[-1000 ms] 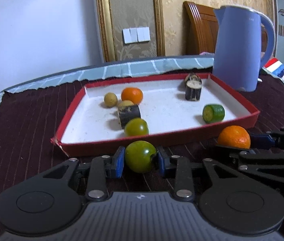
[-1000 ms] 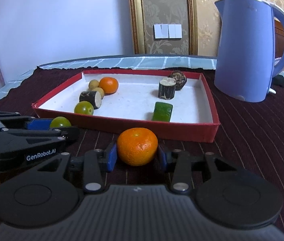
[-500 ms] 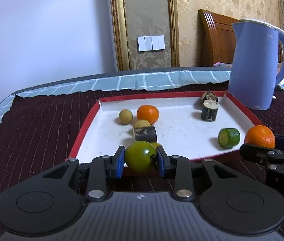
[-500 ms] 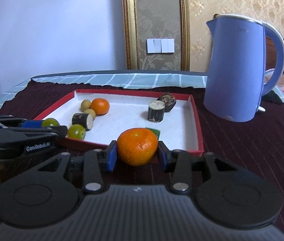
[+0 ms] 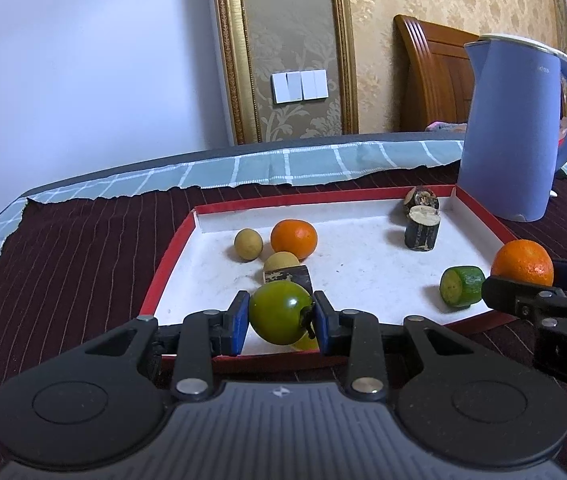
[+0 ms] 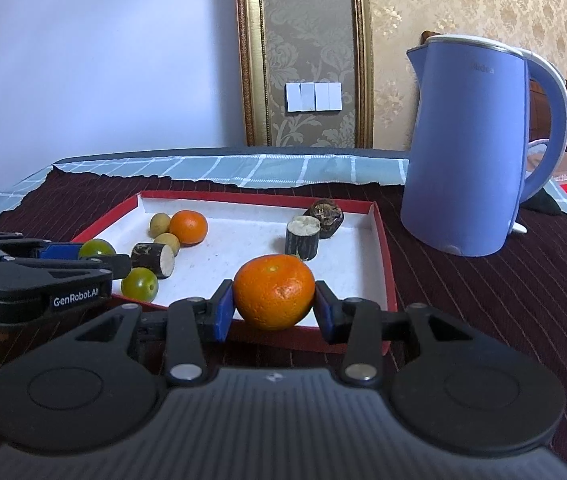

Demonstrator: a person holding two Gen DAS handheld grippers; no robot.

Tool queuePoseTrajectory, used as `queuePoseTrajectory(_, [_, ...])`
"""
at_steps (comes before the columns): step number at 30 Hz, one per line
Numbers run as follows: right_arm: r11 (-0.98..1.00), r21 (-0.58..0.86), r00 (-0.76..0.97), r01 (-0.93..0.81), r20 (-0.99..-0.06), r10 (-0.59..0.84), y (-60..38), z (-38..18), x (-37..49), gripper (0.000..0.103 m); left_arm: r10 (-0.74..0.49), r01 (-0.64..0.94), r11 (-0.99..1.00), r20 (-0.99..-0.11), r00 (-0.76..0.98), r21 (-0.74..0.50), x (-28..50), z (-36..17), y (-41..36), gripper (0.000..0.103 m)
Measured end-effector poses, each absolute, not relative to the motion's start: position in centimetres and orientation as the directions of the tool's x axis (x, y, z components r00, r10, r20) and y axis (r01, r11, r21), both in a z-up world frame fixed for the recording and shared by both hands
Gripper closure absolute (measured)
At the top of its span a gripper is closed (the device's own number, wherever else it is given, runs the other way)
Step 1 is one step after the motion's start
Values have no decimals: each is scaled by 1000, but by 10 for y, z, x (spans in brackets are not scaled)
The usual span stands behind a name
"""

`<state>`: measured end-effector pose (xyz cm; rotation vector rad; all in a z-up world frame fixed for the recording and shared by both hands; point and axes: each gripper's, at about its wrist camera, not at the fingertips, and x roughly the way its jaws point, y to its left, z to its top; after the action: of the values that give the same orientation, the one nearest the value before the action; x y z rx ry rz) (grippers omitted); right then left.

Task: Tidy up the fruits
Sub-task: 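Lift and carry the orange and green tomato over the tray with both tools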

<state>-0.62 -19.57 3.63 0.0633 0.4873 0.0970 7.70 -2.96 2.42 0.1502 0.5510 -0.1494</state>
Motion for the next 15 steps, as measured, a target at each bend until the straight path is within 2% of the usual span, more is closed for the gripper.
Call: queuePoseTrajectory(15, [994, 57, 881, -90, -462, 106, -192, 46, 13, 63, -81, 176, 976, -540, 838, 127, 93, 25, -40, 71])
